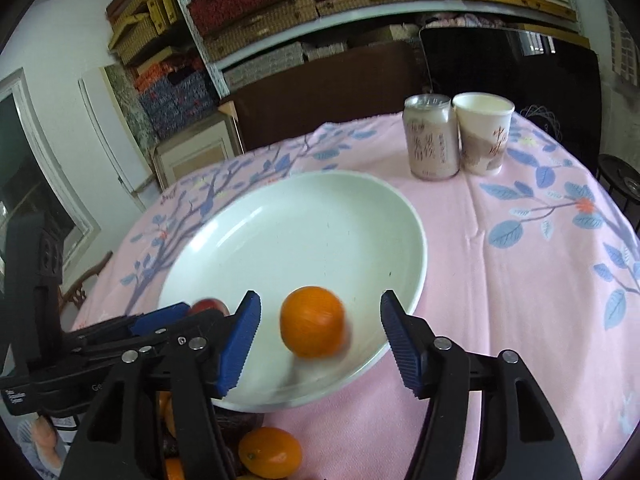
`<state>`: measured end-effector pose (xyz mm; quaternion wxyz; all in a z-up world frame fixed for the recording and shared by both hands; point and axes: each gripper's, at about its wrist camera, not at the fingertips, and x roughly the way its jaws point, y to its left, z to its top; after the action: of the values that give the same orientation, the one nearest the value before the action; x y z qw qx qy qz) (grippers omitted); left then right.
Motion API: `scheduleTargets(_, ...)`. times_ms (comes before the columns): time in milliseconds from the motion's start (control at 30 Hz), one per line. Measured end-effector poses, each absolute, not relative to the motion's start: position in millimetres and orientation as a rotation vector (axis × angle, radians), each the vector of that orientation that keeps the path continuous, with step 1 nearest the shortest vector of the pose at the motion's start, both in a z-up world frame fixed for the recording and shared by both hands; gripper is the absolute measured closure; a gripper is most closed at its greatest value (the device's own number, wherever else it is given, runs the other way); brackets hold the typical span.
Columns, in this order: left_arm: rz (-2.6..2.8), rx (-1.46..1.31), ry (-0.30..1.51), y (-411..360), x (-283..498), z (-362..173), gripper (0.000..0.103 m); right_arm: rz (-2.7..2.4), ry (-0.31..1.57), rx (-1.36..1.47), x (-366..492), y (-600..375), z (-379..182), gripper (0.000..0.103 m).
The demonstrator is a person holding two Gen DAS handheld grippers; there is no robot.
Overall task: Organize fruits
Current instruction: 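Carry the apple and orange onto the white plate and open both tools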
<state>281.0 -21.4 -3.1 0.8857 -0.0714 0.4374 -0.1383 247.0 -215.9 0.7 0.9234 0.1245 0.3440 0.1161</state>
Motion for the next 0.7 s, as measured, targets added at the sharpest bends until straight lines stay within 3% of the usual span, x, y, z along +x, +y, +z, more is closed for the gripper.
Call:
scheduleTargets(200,-0.26,-0.137,0.838,-8,254,22,0.036,0.243,0.663,0.298,229,-230,16,0.039)
scheduleTargets(400,-0.186,-0.128,0.778,31,192,28,0.019,0.239,0.642,0.291,186,-235,16,0.027)
scheduleTargets(567,-0.122,-0.138,0.823,60,159,7,0.019,0.191,0.646,0.264,154,-239,6,0.014)
scheduleTargets(700,-0.115,-0.133,0.862,62,146,-7,0.019,0.172,0.643,0.303,143,-248,2,0.012)
